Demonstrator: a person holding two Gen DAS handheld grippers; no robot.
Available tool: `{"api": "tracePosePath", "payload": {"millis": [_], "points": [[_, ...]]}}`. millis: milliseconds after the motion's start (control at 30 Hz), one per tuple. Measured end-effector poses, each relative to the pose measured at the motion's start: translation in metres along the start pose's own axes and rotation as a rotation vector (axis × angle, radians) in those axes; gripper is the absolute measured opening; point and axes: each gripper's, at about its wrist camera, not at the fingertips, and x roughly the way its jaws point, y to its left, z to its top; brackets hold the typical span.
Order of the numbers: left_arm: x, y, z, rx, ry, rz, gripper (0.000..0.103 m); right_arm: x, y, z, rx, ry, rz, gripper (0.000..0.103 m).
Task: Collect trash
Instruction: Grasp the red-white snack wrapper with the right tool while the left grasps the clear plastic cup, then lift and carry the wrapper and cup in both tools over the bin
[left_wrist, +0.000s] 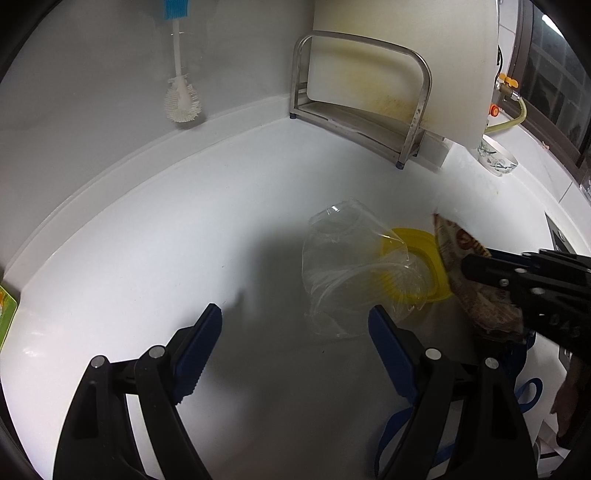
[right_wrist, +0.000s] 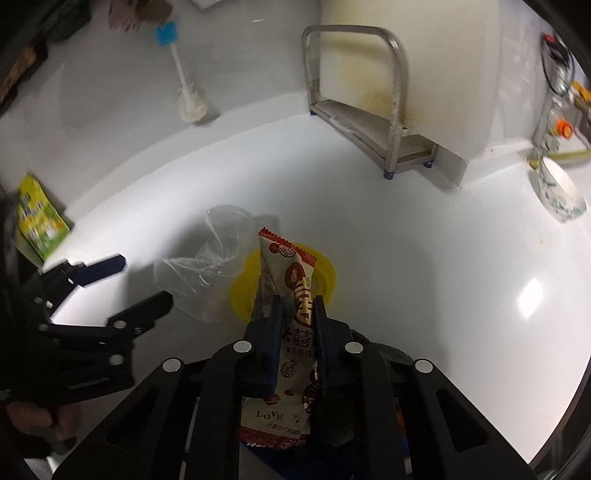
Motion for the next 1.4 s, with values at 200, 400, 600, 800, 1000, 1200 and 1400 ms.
{"api": "tracePosePath", "payload": {"millis": [200,400,600,800,1000,1200,1400], "points": [[0.006,-0.002,0.005,0.005,-0.010,0.003,0.080,-0.020,-0.014,-0.002,0.083,-0.037,0.039,0.016],[0.015,-0.004,0.010,0.012,-0.010,0.006,0.080,-0.022,-0.021,-0.010,0.103,-0.021,0.036,0.016],[0.023,-0.004,0.016,0.003,-0.003,0.000,0.066,-0.015,-0.019,-0.019,0.103,0.002,0.039,0.016],[0.028,-0.009,0.020,0.016,0.025,-0.008,0.023,-0.013,-0.020,-0.022,0.118,0.010,0.034,0.020],[0.021,-0.009,0.016,0.005,0.020,-0.007,0.006,-0.024,-0.019,-0.030,0.137,-0.021,0.019,0.040],[0.010,-0.004,0.016,-0.005,0.005,-0.009,0.006,-0.035,-0.006,-0.042,0.109,-0.043,-0.022,0.041],[0.001,0.004,0.015,-0.019,-0.004,-0.008,0.006,-0.043,0.000,-0.048,0.093,-0.050,-0.053,0.049]]}}
